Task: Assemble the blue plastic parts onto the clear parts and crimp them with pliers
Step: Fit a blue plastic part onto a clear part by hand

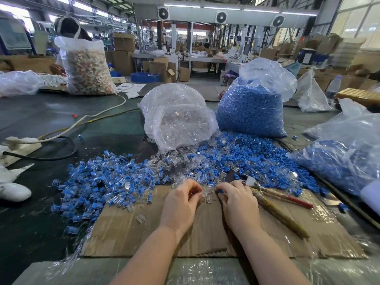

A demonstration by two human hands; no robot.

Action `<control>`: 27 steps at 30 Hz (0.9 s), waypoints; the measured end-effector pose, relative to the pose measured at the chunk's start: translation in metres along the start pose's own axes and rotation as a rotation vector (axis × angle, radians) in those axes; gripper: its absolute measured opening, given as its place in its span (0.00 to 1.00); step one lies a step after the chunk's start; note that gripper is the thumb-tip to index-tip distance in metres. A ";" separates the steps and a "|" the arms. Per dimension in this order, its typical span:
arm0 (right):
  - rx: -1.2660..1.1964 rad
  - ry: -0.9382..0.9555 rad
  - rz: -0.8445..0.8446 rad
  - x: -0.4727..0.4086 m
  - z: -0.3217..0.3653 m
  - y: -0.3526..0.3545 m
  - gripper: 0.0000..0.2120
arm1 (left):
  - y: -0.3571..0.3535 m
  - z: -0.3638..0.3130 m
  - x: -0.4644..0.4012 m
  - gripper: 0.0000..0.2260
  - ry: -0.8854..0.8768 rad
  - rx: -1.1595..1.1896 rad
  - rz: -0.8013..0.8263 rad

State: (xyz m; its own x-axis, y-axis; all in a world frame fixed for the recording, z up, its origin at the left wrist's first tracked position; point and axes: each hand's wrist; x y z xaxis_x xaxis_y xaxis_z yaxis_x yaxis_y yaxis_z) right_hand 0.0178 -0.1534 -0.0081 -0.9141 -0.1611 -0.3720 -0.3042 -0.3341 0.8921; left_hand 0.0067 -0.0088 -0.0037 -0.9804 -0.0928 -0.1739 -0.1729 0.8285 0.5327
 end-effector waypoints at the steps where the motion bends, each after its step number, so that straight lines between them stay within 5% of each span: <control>1: -0.008 -0.002 -0.005 0.000 0.000 0.000 0.10 | 0.000 0.000 0.000 0.09 0.001 0.000 0.002; 12: -0.277 0.038 -0.203 0.011 0.000 0.006 0.01 | 0.000 0.000 0.000 0.09 0.022 0.008 0.017; 19: -0.346 0.086 -0.176 0.013 0.002 0.008 0.11 | 0.000 0.001 -0.001 0.11 0.044 0.012 0.005; 27: -0.395 0.152 -0.200 0.017 0.007 0.012 0.03 | -0.002 0.006 -0.003 0.07 0.031 -0.003 -0.006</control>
State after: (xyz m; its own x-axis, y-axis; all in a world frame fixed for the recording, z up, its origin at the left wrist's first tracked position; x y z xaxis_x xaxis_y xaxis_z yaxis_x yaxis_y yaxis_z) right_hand -0.0033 -0.1533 -0.0019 -0.7893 -0.1815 -0.5865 -0.3182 -0.6960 0.6437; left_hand 0.0108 -0.0071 -0.0089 -0.9819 -0.1145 -0.1511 -0.1786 0.8263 0.5342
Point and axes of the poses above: each hand's wrist, its own x-axis away from the middle knuckle, its own y-axis out of the back of the hand, z = x × y, and after that the axes turned 12 degrees about y, right-handed
